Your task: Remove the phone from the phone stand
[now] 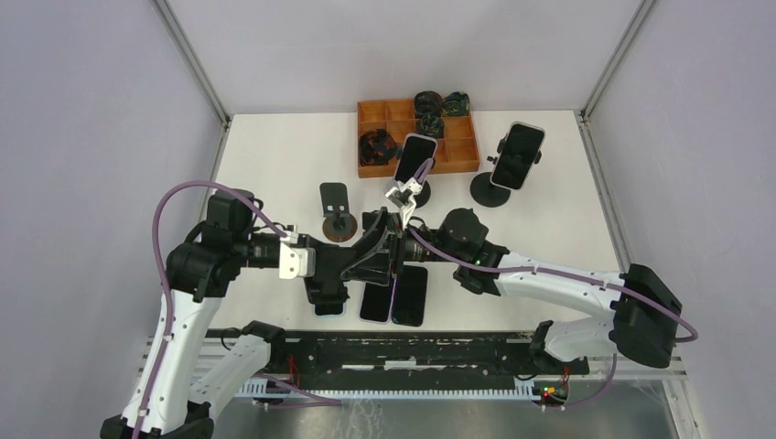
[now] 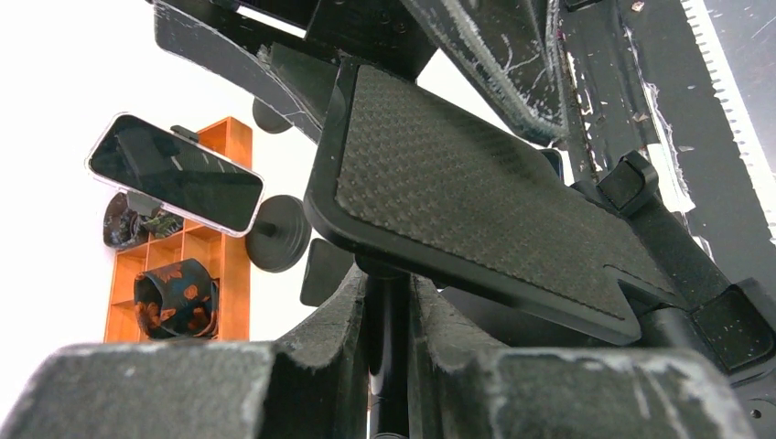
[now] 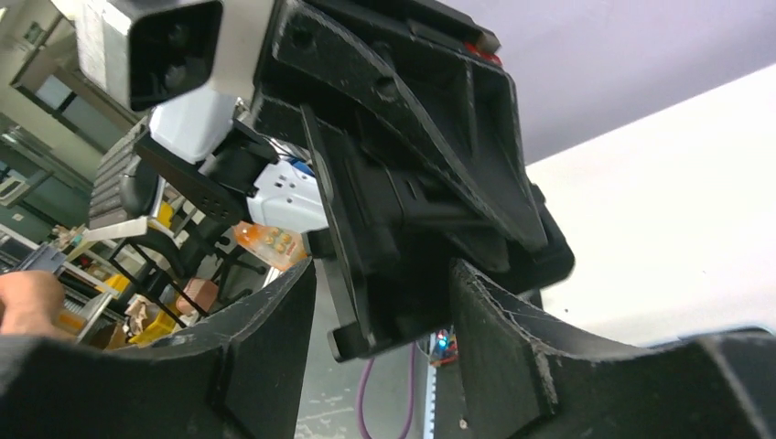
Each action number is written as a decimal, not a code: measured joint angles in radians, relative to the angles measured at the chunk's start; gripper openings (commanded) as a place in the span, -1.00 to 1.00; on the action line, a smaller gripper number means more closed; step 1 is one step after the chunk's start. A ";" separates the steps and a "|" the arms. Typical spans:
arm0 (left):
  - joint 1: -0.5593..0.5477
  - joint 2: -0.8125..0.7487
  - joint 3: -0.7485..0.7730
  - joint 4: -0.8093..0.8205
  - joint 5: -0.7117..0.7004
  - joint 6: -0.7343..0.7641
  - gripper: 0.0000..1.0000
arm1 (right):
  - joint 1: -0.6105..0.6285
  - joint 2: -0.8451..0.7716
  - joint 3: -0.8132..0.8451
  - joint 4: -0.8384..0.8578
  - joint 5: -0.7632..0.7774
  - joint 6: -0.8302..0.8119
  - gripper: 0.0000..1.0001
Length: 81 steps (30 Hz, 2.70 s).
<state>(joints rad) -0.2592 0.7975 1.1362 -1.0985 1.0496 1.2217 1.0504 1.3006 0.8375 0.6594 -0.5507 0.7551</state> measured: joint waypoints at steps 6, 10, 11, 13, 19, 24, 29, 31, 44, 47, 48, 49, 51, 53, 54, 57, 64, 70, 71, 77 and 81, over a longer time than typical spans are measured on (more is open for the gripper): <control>0.000 -0.005 0.000 0.000 0.002 0.000 -0.20 | 0.017 0.045 0.021 0.103 -0.018 0.053 -0.63; 0.001 -0.014 -0.001 0.015 0.002 0.011 0.83 | 0.016 0.034 0.003 0.114 -0.023 0.061 -1.00; 0.003 -0.015 -0.001 0.015 -0.001 0.013 0.92 | 0.014 0.026 -0.003 0.106 -0.026 0.050 -1.00; 0.002 -0.015 -0.002 0.016 -0.001 0.013 0.99 | 0.004 -0.009 -0.025 0.071 -0.025 0.028 -1.00; 0.002 -0.014 -0.006 0.016 -0.005 0.013 1.00 | -0.162 -0.209 -0.114 -0.132 -0.012 -0.098 -1.00; 0.002 -0.010 -0.006 0.016 -0.037 0.013 1.00 | -0.348 -0.345 -0.217 -0.317 0.040 -0.256 -1.00; 0.002 0.001 -0.006 0.019 -0.055 0.009 1.00 | -0.448 -0.306 -0.300 -0.429 0.084 -0.372 -1.00; 0.002 0.009 -0.006 0.024 -0.059 -0.003 1.00 | -0.480 -0.266 -0.320 -0.445 0.086 -0.410 -1.00; 0.002 0.011 -0.004 0.028 -0.082 -0.020 1.00 | -0.608 0.079 -0.259 -0.331 -0.078 -0.571 -1.00; 0.002 0.011 -0.004 0.030 -0.085 -0.020 1.00 | -0.613 0.157 -0.216 -0.321 -0.155 -0.603 -1.00; 0.002 0.011 -0.004 0.031 -0.088 -0.020 1.00 | -0.614 0.179 -0.203 -0.319 -0.179 -0.619 -1.00; 0.002 0.011 -0.004 0.031 -0.090 -0.020 1.00 | -0.614 0.194 -0.194 -0.317 -0.196 -0.632 -1.00; 0.002 0.011 -0.004 0.031 -0.096 -0.020 1.00 | -0.616 0.212 -0.183 -0.314 -0.228 -0.658 -1.00; 0.002 0.011 -0.004 0.031 -0.102 -0.020 1.00 | -0.619 0.229 -0.174 -0.307 -0.265 -0.680 -1.00; 0.002 0.011 -0.004 0.031 -0.104 -0.020 1.00 | -0.621 0.239 -0.167 -0.307 -0.280 -0.687 -1.00; 0.002 0.013 -0.004 0.031 -0.106 -0.020 1.00 | -0.628 0.288 -0.132 -0.320 -0.333 -0.724 -0.92; 0.002 0.015 -0.005 0.031 -0.106 -0.019 1.00 | -0.644 0.333 -0.099 -0.334 -0.391 -0.805 -0.76; 0.002 0.026 -0.005 0.031 -0.106 -0.019 1.00 | -0.680 0.332 -0.099 -0.344 -0.383 -0.814 -0.18; 0.002 0.026 -0.005 0.031 -0.106 -0.019 1.00 | -0.683 0.329 -0.099 -0.348 -0.375 -0.817 -0.12; 0.002 0.029 -0.008 0.031 -0.106 -0.019 1.00 | -0.687 0.267 -0.099 -0.426 -0.280 -0.855 0.18; 0.002 0.029 -0.008 0.031 -0.106 -0.019 1.00 | -0.690 0.210 -0.087 -0.506 -0.185 -0.875 0.76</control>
<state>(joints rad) -0.2573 0.8268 1.1278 -1.0672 0.9432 1.2026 0.3599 1.5105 0.7506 0.1532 -0.7361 -0.1204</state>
